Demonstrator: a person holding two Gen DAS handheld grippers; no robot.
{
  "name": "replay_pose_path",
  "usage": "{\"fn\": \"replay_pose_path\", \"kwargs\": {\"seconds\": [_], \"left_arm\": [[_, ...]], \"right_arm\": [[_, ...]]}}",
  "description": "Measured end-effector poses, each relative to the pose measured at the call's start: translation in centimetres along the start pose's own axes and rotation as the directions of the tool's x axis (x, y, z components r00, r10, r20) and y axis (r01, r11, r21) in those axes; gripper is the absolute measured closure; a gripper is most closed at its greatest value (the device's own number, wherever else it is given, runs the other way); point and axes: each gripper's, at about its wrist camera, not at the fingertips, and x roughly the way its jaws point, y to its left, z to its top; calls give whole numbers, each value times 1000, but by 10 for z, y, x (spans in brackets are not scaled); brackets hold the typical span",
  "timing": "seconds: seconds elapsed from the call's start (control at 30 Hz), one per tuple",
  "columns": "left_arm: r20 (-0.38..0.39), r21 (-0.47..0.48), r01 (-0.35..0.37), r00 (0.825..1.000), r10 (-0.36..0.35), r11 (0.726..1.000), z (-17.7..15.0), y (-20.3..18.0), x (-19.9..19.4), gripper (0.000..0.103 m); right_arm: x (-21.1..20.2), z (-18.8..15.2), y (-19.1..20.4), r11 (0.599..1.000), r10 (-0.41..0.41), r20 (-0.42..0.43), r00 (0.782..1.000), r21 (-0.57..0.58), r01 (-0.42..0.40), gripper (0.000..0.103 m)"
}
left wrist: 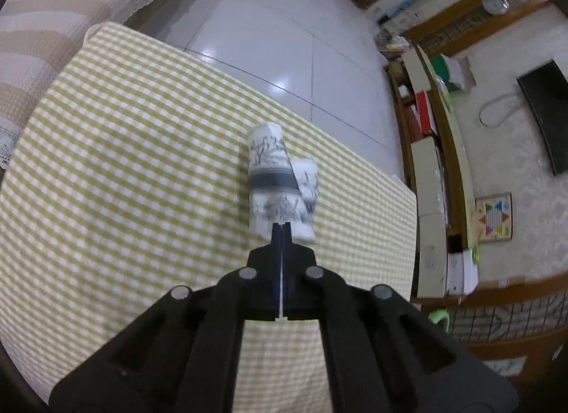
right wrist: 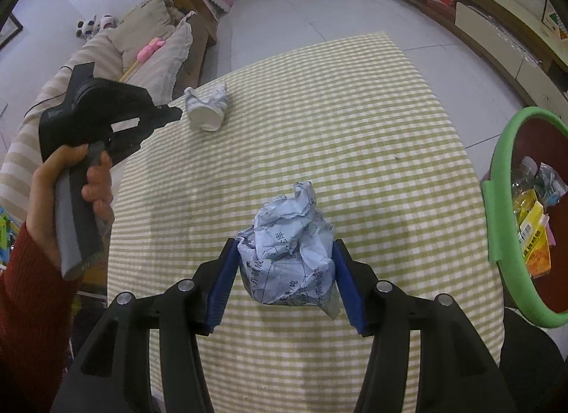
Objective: Collect trash
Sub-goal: 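Grasp the crumpled white paper with the right tool while the left tool grasps the paper cup, then lift the paper cup and crumpled white paper and carry them over the green bin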
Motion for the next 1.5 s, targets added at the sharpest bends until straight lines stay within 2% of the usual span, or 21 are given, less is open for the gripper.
{"fn": "replay_pose_path", "kwargs": {"seconds": [0.13, 0.23, 0.27, 0.37, 0.43, 0.6, 0.87, 0.9, 0.97, 1.0, 1.13, 1.3, 1.5], "left_arm": [[1, 44, 11, 1000, -11, 999, -22, 5, -22, 103], [6, 65, -6, 1000, 6, 998, -25, 7, -26, 101], [11, 71, -15, 1000, 15, 997, -24, 7, -26, 93], [54, 95, -48, 998, 43, 994, -13, -2, -21, 31], [79, 131, -99, 993, 89, 986, -6, -11, -12, 30], [32, 190, -191, 982, 188, 963, 13, -28, 34, 30], [-7, 226, -269, 961, 278, 936, 24, -35, 79, 29], [-5, 240, -278, 958, 287, 930, 23, -35, 82, 31], [5, 257, -282, 957, 290, 924, 23, -41, 85, 45], [10, 264, -283, 957, 290, 922, 22, -42, 84, 45], [33, 258, -230, 973, 229, 938, 8, -33, 56, 45], [114, 331, -207, 977, 179, 921, -25, -40, 1, 45], [170, 370, -164, 980, 107, 914, -74, -47, -65, 45]], "right_arm": [[-7, -6, 3, 1000, 4, 4, 1000, -6, -4, 50], [-9, -12, 4, 1000, 7, -2, 1000, -7, -7, 50], [-9, -13, 4, 1000, 9, -4, 1000, -8, -9, 50], [-10, -19, 5, 1000, 18, -9, 1000, 1, -18, 50], [-10, -21, 3, 1000, 24, -15, 1000, 8, -24, 50], [-6, -22, -3, 999, 34, -32, 999, 36, -33, 49], [4, -21, -14, 997, 40, -53, 998, 67, -36, 49], [4, -20, -14, 997, 40, -55, 998, 70, -36, 49], [5, -20, -15, 996, 42, -58, 997, 77, -37, 49], [6, -20, -15, 996, 42, -58, 997, 79, -37, 49], [3, -21, -14, 996, 41, -56, 998, 79, -36, 49], [-7, -21, -9, 998, 28, -30, 999, 56, -26, 49], [-21, -29, -4, 999, 26, -10, 1000, 43, -25, 49]]}}
